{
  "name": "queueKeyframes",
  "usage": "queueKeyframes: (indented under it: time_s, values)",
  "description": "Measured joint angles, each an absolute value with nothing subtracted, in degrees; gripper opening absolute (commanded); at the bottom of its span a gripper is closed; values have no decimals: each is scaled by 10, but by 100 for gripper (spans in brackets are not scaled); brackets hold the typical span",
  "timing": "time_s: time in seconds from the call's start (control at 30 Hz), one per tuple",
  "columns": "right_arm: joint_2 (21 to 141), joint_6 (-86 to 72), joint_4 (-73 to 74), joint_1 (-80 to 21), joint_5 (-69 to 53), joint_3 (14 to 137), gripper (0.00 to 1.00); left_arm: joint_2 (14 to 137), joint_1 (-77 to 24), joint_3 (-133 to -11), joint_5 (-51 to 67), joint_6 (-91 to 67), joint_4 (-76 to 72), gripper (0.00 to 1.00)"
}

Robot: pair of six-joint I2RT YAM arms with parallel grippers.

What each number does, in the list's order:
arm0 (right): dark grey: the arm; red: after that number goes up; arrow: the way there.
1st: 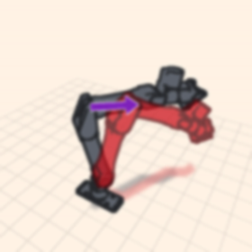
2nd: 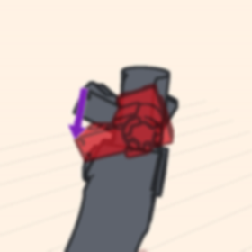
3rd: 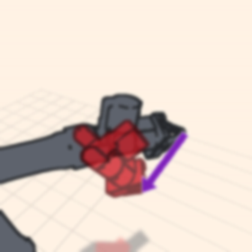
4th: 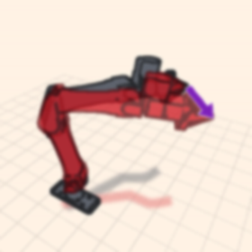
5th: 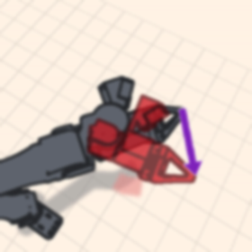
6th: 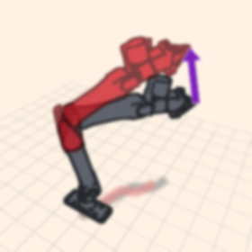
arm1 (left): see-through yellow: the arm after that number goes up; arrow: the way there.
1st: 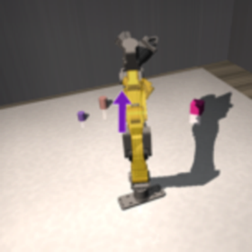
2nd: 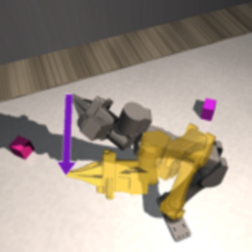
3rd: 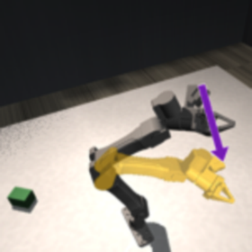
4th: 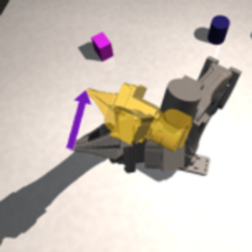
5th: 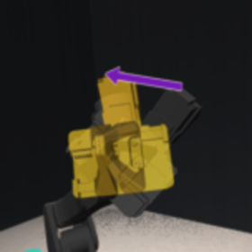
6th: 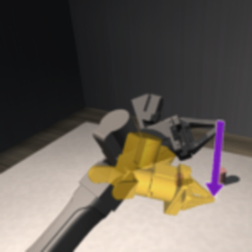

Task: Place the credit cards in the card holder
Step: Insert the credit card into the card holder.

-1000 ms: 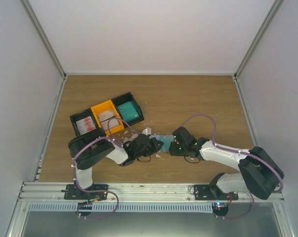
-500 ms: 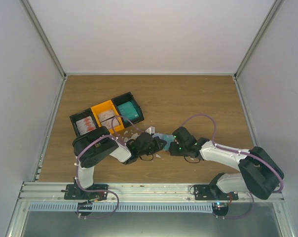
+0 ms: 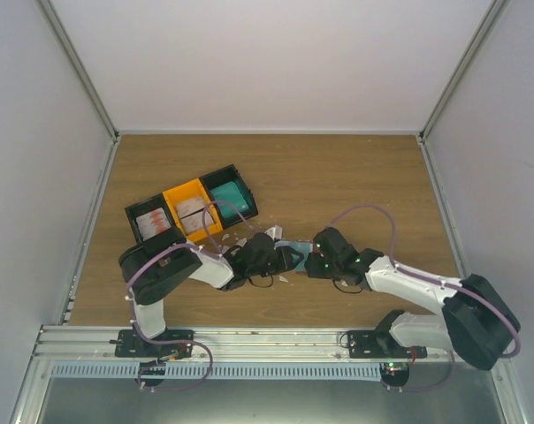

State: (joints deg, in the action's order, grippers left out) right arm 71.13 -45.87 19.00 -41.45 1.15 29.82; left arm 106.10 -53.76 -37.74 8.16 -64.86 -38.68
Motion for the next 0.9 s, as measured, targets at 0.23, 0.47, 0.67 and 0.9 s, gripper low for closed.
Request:
queueKeyframes:
  time_s: [0.23, 0.47, 0.67, 0.9]
  values:
    - [651, -470, 204, -409, 42, 298, 52, 997, -538, -406, 66, -614, -253, 62]
    - [648, -472, 195, -395, 37, 298, 54, 991, -538, -439, 44, -594, -151, 67]
    - [688, -470, 166, -391, 7, 298, 46, 992, -538, -471, 35, -578, -96, 68]
    - [714, -470, 149, -389, -20, 297, 42, 979, -538, -481, 3, -565, -24, 51]
